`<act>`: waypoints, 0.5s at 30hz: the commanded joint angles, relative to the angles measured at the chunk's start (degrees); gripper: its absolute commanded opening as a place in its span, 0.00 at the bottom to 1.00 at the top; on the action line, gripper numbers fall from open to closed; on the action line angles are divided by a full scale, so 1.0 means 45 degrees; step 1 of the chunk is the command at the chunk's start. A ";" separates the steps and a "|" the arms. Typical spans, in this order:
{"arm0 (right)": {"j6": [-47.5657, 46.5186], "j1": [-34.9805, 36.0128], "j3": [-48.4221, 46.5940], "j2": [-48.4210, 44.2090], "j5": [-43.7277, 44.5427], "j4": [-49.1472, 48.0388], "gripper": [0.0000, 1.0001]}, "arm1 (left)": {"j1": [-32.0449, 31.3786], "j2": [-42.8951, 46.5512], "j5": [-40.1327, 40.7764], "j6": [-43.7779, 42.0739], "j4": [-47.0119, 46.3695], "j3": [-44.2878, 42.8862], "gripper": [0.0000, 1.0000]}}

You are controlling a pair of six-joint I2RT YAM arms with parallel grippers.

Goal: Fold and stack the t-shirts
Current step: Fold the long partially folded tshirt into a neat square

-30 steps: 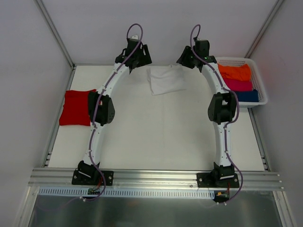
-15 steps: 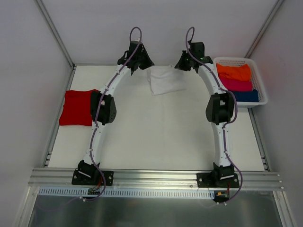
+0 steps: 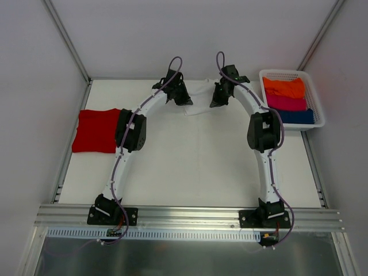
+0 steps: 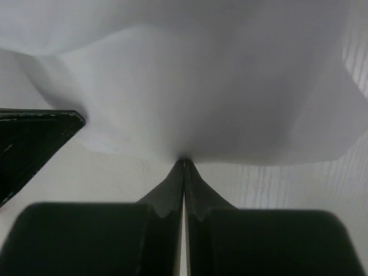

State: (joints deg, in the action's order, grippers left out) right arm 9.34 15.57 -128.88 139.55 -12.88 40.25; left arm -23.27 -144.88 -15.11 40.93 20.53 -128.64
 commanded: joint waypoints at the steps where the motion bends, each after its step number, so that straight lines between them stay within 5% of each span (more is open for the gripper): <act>1: -0.0377 0.0211 0.0745 -0.1184 0.0480 0.1212 0.01 | -0.0298 0.0359 -0.0294 -0.0110 0.0202 0.0168 0.00; 15: -0.1002 0.0426 0.2918 -0.3702 0.0131 0.0041 0.01 | -0.0767 0.1276 0.0897 -0.1028 0.1120 0.1242 0.00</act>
State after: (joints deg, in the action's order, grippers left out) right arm 6.28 17.19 -114.89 132.27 -10.57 42.68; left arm -26.33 -144.51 -13.56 38.74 23.38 -123.83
